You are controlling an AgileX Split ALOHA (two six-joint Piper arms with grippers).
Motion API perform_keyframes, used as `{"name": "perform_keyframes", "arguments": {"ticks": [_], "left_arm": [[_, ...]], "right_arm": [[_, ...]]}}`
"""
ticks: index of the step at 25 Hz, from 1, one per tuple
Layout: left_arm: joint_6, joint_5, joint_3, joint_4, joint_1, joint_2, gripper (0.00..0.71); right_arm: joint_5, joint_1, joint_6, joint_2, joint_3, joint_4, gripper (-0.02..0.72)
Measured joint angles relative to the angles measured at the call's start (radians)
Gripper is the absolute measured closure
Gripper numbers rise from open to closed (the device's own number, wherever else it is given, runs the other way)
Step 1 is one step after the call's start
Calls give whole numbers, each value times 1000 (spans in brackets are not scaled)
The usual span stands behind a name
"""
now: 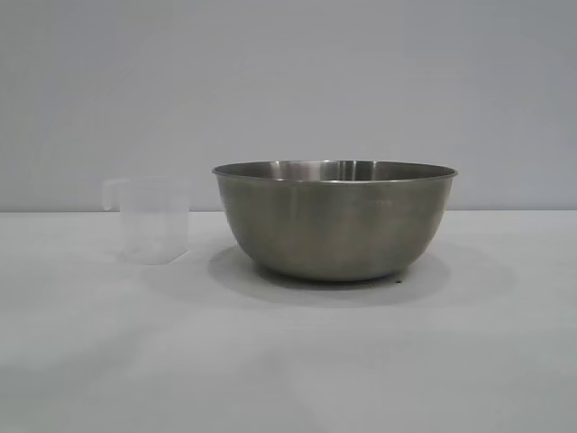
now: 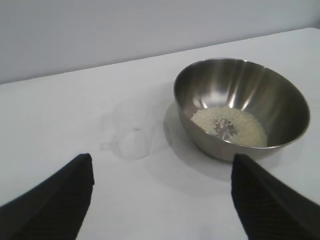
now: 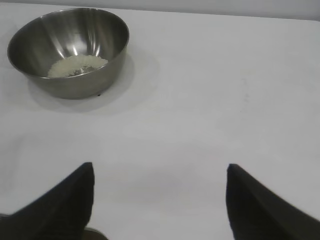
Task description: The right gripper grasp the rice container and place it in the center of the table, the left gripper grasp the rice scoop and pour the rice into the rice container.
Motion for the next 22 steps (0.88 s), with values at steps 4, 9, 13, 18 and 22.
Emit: {"name": "perform_keyframes", "arguments": {"ticks": [4, 9, 13, 18, 22], "left_arm": [[0, 167, 0, 30, 0, -96, 205], [-45, 321, -4, 77, 0, -242, 205], [-117, 442, -10, 128, 0, -367, 205], [-155, 577, -17, 145, 0, -491, 205], [-181, 677, -19, 186, 0, -550, 205]], "right_arm": [[0, 0, 0, 0, 0, 0, 223], [0, 0, 0, 0, 0, 0, 223], [0, 0, 0, 0, 0, 0, 223], [0, 0, 0, 0, 0, 0, 223], [0, 0, 0, 0, 0, 0, 223]]}}
